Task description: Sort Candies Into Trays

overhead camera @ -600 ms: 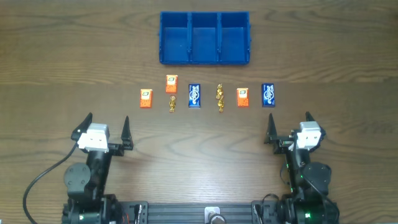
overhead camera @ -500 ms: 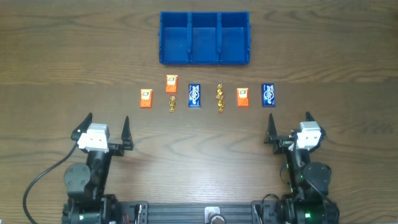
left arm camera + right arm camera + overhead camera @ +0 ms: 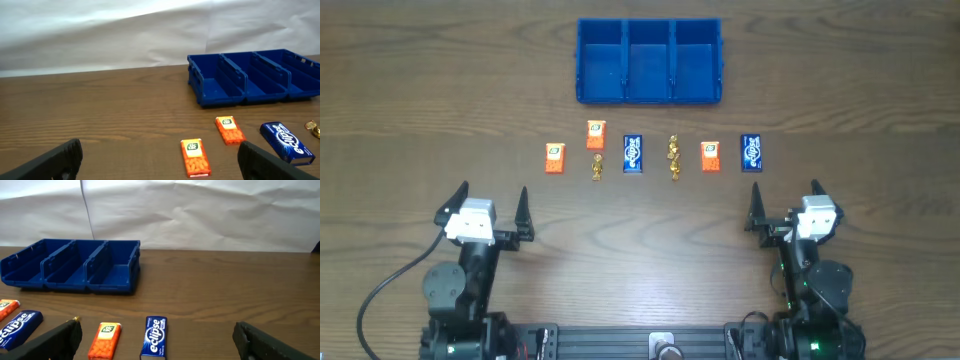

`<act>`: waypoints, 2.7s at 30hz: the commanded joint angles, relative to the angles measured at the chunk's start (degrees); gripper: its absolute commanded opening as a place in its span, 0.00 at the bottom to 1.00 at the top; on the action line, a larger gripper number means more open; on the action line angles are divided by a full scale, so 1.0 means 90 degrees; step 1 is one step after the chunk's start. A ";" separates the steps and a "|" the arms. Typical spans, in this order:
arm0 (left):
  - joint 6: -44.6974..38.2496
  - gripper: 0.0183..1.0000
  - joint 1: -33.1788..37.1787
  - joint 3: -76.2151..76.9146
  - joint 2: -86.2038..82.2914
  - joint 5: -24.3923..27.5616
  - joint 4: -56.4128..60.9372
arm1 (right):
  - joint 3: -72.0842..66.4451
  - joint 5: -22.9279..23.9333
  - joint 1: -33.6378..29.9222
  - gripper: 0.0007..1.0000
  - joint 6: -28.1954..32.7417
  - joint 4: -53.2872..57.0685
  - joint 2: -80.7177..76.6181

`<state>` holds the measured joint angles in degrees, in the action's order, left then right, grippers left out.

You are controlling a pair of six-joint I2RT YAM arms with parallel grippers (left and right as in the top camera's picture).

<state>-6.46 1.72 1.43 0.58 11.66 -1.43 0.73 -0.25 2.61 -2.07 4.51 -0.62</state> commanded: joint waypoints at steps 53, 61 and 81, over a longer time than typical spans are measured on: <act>0.1579 0.64 -0.1698 0.6934 1.2092 -0.1224 -0.2980 | -0.0032 -0.0032 0.0041 1.00 0.0092 0.0024 0.0051; 0.1780 0.22 -0.1698 0.6934 1.2038 -0.1129 -0.2980 | -0.0032 -0.0032 0.0041 1.00 0.0092 0.0024 0.0051; 0.2747 0.19 -0.2569 1.4195 1.4307 -0.2018 -0.5928 | -0.0032 -0.0032 0.0041 1.00 0.0092 0.0024 0.0051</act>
<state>17.61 -21.58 128.01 123.83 -8.67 -54.96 0.67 -0.27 2.83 -2.04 4.47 -0.47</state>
